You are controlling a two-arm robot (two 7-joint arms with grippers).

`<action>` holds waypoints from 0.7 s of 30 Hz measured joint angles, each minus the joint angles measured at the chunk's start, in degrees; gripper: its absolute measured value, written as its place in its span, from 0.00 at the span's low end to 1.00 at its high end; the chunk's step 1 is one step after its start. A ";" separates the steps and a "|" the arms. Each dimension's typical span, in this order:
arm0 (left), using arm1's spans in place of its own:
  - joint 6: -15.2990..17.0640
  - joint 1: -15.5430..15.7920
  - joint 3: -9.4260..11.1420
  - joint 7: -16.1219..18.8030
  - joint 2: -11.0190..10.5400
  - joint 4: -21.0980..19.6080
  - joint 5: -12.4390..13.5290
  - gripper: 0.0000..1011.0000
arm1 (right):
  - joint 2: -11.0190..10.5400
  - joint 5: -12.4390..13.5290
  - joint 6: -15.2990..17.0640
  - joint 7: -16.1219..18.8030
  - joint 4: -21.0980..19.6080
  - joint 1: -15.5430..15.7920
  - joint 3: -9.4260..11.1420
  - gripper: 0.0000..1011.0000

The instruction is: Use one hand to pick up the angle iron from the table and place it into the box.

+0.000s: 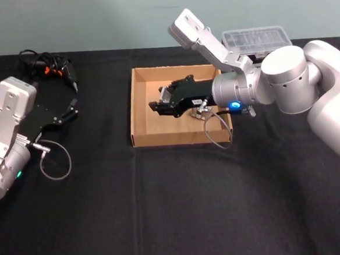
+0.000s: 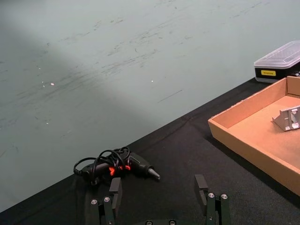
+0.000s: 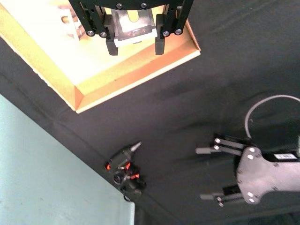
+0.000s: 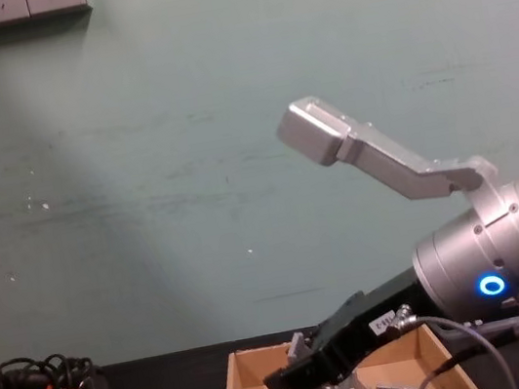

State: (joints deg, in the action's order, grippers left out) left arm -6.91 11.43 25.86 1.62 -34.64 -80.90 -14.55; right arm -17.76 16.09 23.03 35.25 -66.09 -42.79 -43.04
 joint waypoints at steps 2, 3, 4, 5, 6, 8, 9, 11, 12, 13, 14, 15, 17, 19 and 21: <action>0.00 0.00 0.00 0.00 0.00 0.00 0.00 1.00 | 0.59 -0.53 0.06 -0.06 1.22 -0.25 -0.01 0.47; 0.00 0.00 0.00 0.00 0.00 0.00 0.00 1.00 | 0.75 -0.68 0.06 -0.08 1.51 -0.30 -0.02 0.47; 0.00 0.00 0.00 0.00 0.00 0.00 0.00 1.00 | 1.13 -0.99 0.09 -0.15 2.23 -0.45 -0.02 0.47; 0.00 0.00 0.00 0.00 0.00 0.00 0.00 1.00 | 1.36 -1.20 0.11 -0.20 2.69 -0.54 -0.02 0.47; 0.00 0.00 0.00 0.00 0.00 0.00 0.00 1.00 | 1.52 -1.33 0.12 -0.24 3.01 -0.59 -0.03 0.47; 0.00 0.00 0.00 0.00 0.00 0.00 0.00 1.00 | 2.15 -1.82 0.14 -0.32 4.05 -0.81 -0.08 0.47; 0.00 0.00 0.00 0.00 0.00 0.00 0.00 1.00 | 2.39 -2.01 0.14 -0.34 4.44 -0.89 -0.10 0.47; 0.00 0.00 0.00 0.00 0.00 0.00 0.00 1.00 | 2.84 -2.34 0.14 -0.39 5.25 -1.02 -0.14 0.47; 0.00 0.00 0.00 0.00 0.00 0.00 0.00 1.00 | 3.27 -2.65 0.15 -0.44 5.89 -1.14 -0.14 0.47; 0.00 0.00 0.00 0.00 0.00 0.00 0.00 1.00 | 3.67 -2.95 0.14 -0.48 6.47 -1.26 -0.14 0.47; 0.00 0.00 0.00 0.00 0.00 0.00 0.00 1.00 | 3.67 -2.95 0.14 -0.48 6.47 -1.26 -0.14 0.47; 0.00 0.00 0.00 0.00 0.00 0.00 0.00 1.00 | 4.08 -3.25 0.13 -0.51 7.16 -1.39 -0.15 0.47; 0.00 0.00 0.00 0.00 0.00 0.00 0.00 1.00 | 4.46 -3.54 0.11 -0.54 7.84 -1.55 -0.15 0.47; 0.00 0.00 0.00 0.00 0.00 0.00 0.00 1.00 | 4.80 -3.83 0.08 -0.55 8.41 -1.69 -0.14 0.47; 0.00 0.00 0.00 0.00 0.00 0.00 0.00 1.00 | 5.27 -4.24 0.05 -0.56 9.32 -1.92 -0.14 0.47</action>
State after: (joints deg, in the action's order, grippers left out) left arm -6.91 11.43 25.86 1.62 -34.65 -80.90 -14.55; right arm -12.49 11.85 23.09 34.69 -56.77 -44.71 -43.17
